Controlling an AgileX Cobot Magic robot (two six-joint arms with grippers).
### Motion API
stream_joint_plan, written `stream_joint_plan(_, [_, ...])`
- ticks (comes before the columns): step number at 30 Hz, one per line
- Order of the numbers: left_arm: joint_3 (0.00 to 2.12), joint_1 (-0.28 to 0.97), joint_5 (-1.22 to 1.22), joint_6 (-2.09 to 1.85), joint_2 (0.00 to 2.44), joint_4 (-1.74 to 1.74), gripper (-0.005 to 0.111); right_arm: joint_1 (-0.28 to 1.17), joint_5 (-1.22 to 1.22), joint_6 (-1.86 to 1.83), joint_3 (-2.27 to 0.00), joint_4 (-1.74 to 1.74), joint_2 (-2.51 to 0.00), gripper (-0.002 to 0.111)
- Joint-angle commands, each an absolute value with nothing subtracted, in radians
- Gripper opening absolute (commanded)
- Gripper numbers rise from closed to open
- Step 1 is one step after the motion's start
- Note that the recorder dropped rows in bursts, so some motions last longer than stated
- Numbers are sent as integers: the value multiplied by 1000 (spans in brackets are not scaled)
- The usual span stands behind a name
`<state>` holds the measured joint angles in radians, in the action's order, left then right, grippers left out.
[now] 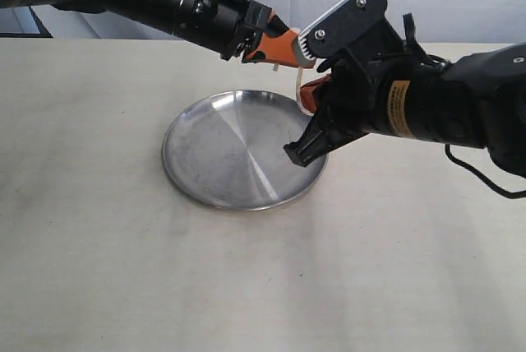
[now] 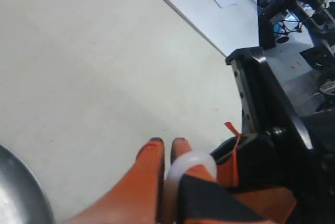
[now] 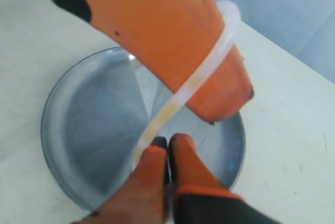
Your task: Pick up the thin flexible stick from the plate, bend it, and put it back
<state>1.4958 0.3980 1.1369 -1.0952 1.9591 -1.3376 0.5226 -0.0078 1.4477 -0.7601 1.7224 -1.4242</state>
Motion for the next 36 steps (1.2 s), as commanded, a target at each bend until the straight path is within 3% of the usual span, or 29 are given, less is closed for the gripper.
stream_joint_plan(1, [1515, 398, 1065, -1073, 1934, -1287, 16, 531, -75, 1444, -743, 1744, -1440, -1])
stream_joint_plan(10, [1515, 329, 1008, -917, 1934, -981, 45, 531, -86, 1476, -743, 1744, -1440, -1])
stream_joint_plan(16, [1515, 268, 1008, -783, 1934, -766, 55, 531, -24, 1522, -743, 1744, -1440, -1])
stream_joint_plan(26, [1515, 230, 930, -558, 1934, -641, 58, 531, 58, 1535, -759, 1741, -1468, -1])
stream_joint_plan(36, [1515, 229, 918, -467, 1913, -641, 56, 531, 46, 1588, -993, 1741, -1704, -1])
